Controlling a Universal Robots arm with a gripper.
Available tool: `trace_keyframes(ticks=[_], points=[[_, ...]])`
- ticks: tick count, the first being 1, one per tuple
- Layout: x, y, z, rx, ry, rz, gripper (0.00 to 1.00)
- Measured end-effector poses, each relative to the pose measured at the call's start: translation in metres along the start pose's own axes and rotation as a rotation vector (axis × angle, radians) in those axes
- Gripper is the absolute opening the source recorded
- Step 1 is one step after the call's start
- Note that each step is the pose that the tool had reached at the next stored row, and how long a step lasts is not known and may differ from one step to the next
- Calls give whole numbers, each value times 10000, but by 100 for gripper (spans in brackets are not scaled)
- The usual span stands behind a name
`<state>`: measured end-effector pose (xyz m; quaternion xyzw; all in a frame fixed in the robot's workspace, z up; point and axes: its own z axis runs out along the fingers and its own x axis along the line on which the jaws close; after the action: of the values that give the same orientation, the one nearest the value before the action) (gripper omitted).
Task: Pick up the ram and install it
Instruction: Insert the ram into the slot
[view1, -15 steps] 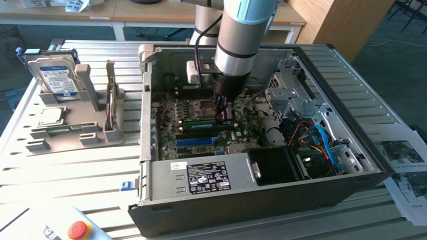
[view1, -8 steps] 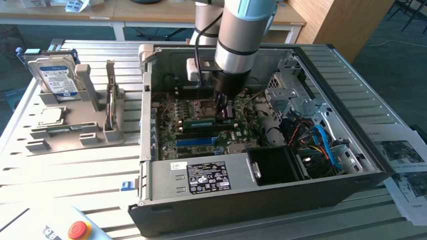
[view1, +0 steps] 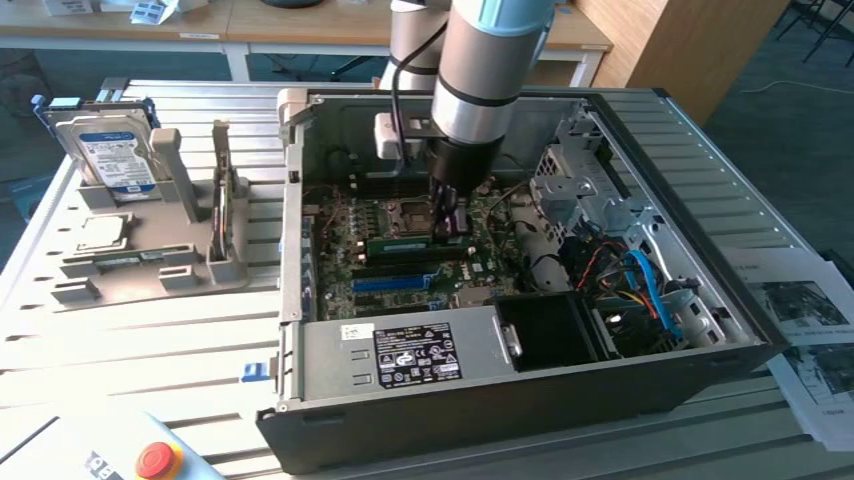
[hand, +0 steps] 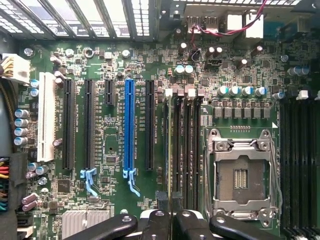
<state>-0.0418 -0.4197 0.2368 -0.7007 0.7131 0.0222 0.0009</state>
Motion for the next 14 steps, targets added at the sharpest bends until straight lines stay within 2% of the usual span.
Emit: trace_keyframes(ticks=[6, 11, 14], points=[[4, -3, 0, -3, -3, 1, 12], [10, -27, -1, -135, -8, 4, 12], [10, -28, -1, -145, -11, 5, 12]])
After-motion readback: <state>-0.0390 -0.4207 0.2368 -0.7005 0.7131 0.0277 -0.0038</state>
